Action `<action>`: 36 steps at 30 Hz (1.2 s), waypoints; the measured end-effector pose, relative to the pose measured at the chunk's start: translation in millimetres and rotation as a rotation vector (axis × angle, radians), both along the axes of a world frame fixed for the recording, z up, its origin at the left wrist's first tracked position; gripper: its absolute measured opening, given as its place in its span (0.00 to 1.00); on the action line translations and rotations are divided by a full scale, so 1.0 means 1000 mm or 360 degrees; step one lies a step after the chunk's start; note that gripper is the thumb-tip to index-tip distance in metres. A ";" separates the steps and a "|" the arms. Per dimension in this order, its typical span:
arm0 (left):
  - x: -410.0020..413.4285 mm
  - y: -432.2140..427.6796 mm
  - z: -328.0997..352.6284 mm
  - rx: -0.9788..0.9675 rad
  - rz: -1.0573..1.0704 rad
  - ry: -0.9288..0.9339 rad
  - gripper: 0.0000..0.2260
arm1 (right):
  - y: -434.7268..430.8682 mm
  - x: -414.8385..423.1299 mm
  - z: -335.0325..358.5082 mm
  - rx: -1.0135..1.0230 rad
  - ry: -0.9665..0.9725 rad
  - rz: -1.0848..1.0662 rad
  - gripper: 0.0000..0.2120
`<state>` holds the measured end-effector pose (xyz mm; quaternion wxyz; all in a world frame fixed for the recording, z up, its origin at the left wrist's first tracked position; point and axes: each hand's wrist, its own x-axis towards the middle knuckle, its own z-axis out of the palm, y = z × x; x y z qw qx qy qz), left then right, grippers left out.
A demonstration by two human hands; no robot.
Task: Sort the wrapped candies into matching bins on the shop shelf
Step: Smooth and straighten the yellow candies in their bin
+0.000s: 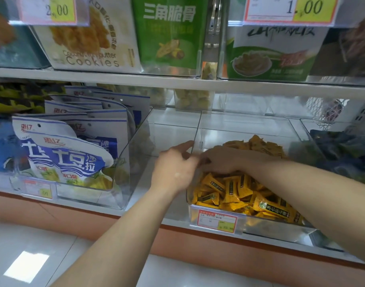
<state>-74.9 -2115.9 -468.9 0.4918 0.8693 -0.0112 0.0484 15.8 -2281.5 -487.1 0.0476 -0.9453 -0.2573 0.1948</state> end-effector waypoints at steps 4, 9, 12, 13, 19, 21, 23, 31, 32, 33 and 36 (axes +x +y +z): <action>0.001 0.000 -0.002 0.0023 0.0014 0.0022 0.27 | 0.003 0.000 -0.001 -0.0192 0.0101 -0.0031 0.19; 0.002 0.001 -0.003 0.0060 0.0001 0.0018 0.27 | 0.002 -0.001 0.019 -0.0021 0.0227 -0.0053 0.11; 0.003 0.001 -0.003 0.0136 0.0000 0.0001 0.28 | -0.016 -0.005 0.038 0.0158 0.0231 -0.0057 0.15; 0.003 0.000 -0.002 0.0162 -0.0007 -0.0001 0.27 | -0.022 -0.007 0.042 0.0218 0.0229 -0.0059 0.16; -0.002 -0.001 0.008 0.0486 0.0019 -0.0131 0.20 | -0.045 -0.029 0.052 0.0275 -0.0038 -0.0106 0.25; -0.005 -0.004 0.014 0.0629 0.0061 -0.0243 0.20 | -0.052 -0.039 0.057 0.0198 -0.0140 -0.0153 0.26; -0.008 -0.011 0.021 0.0756 0.0079 -0.0348 0.21 | -0.060 -0.048 0.063 0.0200 -0.0146 -0.0202 0.20; -0.020 -0.063 0.018 0.1021 -0.0377 -0.0471 0.20 | -0.097 -0.102 0.072 0.0357 -0.0311 -0.0401 0.17; -0.021 -0.071 0.015 0.0907 -0.0529 -0.0384 0.20 | -0.101 -0.107 0.070 0.0373 -0.0333 -0.0433 0.18; -0.022 -0.078 0.011 0.0779 -0.0649 -0.0296 0.20 | -0.104 -0.111 0.068 0.0370 -0.0359 -0.0442 0.19; -0.018 -0.090 0.000 0.0653 -0.0722 -0.0243 0.18 | -0.111 -0.120 0.064 0.0350 -0.0413 -0.0420 0.16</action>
